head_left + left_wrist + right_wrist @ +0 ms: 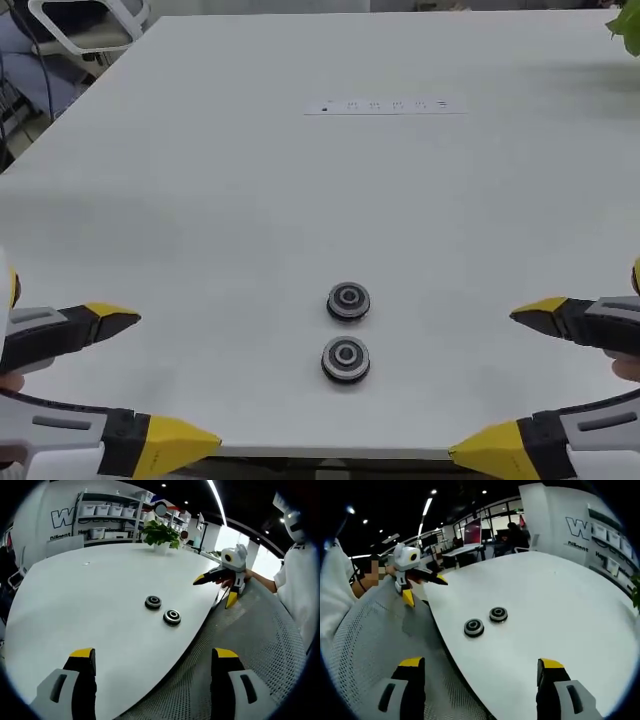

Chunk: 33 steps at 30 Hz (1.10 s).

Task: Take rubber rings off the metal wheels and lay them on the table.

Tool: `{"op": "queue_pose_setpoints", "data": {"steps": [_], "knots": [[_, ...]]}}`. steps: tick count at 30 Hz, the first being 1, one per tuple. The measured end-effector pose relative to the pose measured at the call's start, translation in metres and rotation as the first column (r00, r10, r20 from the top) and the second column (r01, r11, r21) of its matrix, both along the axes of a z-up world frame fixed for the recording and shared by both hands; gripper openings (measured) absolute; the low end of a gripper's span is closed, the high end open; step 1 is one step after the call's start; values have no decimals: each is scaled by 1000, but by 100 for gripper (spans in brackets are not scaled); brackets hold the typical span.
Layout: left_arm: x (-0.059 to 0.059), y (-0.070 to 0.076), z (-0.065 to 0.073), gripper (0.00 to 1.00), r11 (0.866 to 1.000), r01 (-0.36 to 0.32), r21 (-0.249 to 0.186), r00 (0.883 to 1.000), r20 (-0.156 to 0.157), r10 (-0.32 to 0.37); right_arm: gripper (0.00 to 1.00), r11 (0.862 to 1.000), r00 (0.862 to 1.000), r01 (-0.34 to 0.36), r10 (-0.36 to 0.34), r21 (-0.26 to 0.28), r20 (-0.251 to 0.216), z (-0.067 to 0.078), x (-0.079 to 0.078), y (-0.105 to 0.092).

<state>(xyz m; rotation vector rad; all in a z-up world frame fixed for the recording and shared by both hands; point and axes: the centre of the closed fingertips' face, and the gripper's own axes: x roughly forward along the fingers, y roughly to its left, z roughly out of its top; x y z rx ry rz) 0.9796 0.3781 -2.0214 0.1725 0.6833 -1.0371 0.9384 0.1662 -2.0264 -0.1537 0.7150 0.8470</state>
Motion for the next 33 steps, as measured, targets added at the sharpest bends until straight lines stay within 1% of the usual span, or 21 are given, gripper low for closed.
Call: {"op": "queue_pose_setpoints", "data": {"steps": [1,3,5,6,8,9,10,14,16,17,19,20,22,24,25,28,31,33], "knots": [[0,0,0,94,1000,-1,1,1000,3,1,92,1000,1000,3,-3,-2,7,1,1,-1],[2,0,4,95,1000,-1,-7,1000,27,1,91,1000,1000,13,-13,9,19,4,3,-1],[3,-1,8,95,1000,-3,-22,999,39,4,91,998,999,34,-35,47,24,10,6,0],[2,-2,9,94,999,-1,-32,999,37,2,90,995,998,52,-55,88,24,15,8,2],[-1,-4,10,95,999,11,-37,1000,26,-10,88,988,996,71,-77,135,35,24,11,2],[-2,-5,10,95,999,18,-32,1000,26,-17,88,988,996,76,-82,137,39,25,12,1],[-4,-7,11,95,999,35,-22,999,35,-34,88,988,996,79,-85,130,42,26,13,-1],[-9,-11,19,96,996,88,-11,994,60,-87,88,993,995,69,-75,100,60,30,15,-1],[-9,-12,23,96,996,91,-11,994,69,-90,88,994,995,60,-67,94,75,35,18,-1],[-8,-15,28,97,995,96,-16,992,78,-94,88,994,994,57,-65,92,84,39,20,-1],[-8,-19,35,97,994,110,-26,989,98,-107,88,995,993,52,-60,80,98,42,25,-2],[-8,-21,37,97,993,117,-27,988,103,-114,87,996,993,51,-59,78,99,43,26,-2],[-9,-24,42,97,990,137,-21,984,114,-134,87,997,993,41,-48,65,108,46,30,-1],[-9,-28,48,97,987,160,-4,978,134,-158,87,999,991,21,-27,49,129,52,34,1],[-7,-29,50,97,985,170,2,975,148,-168,86,999,989,7,-13,45,148,57,37,3],[1,-34,60,97,984,175,3,968,179,-173,84,999,984,-28,20,44,176,67,42,9],[7,-40,69,97,982,188,-1,961,208,-184,82,998,978,-53,47,23,202,75,49,13],[11,-44,74,98,979,203,4,953,227,-198,80,998,973,-69,65,10,219,80,54,17]]}}
